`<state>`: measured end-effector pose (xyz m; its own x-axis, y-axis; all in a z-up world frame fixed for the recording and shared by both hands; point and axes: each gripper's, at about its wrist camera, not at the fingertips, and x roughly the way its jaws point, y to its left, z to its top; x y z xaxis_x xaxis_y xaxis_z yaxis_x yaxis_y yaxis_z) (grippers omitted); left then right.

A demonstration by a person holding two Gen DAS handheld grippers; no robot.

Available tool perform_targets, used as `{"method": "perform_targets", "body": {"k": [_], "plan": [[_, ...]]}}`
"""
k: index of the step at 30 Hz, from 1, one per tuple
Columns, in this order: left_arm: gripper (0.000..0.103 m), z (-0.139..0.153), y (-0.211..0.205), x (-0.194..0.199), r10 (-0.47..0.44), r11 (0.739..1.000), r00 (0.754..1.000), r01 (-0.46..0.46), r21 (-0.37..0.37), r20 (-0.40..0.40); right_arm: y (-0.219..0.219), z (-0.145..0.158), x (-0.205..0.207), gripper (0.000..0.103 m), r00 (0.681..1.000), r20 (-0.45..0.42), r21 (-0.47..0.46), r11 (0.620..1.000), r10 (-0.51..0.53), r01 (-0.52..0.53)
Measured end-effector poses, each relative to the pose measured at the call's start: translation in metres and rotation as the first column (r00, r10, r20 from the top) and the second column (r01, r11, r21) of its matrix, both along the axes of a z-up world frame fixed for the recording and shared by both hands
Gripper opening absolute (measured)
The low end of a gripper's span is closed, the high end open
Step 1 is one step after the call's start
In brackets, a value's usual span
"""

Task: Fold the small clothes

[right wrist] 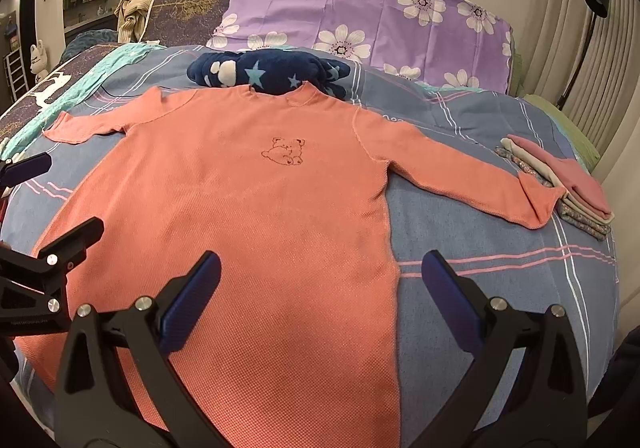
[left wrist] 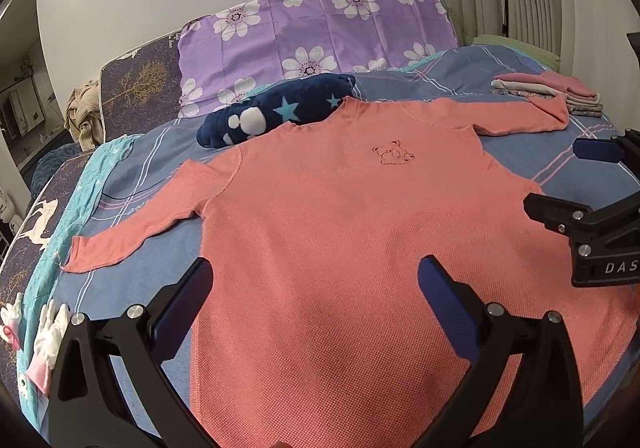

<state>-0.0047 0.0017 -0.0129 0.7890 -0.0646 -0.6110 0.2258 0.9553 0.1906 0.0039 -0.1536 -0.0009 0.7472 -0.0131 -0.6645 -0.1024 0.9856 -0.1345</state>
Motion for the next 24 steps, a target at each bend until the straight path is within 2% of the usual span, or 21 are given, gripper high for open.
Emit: {"method": "perform_targets", "body": {"k": [5,24], "plan": [[0.102,-0.003,0.0,-0.001,0.004,1.0,1.0,-0.004,0.023,0.002,0.0,-0.003,0.0,0.101,1.0,-0.006,-0.001,1.0,0.002,-0.002],[0.102,-0.01,0.005,0.002,0.023,0.999,1.0,-0.023,0.038,-0.02,0.001,-0.011,0.001,0.101,0.999,-0.035,-0.01,1.0,-0.001,0.001]]}}
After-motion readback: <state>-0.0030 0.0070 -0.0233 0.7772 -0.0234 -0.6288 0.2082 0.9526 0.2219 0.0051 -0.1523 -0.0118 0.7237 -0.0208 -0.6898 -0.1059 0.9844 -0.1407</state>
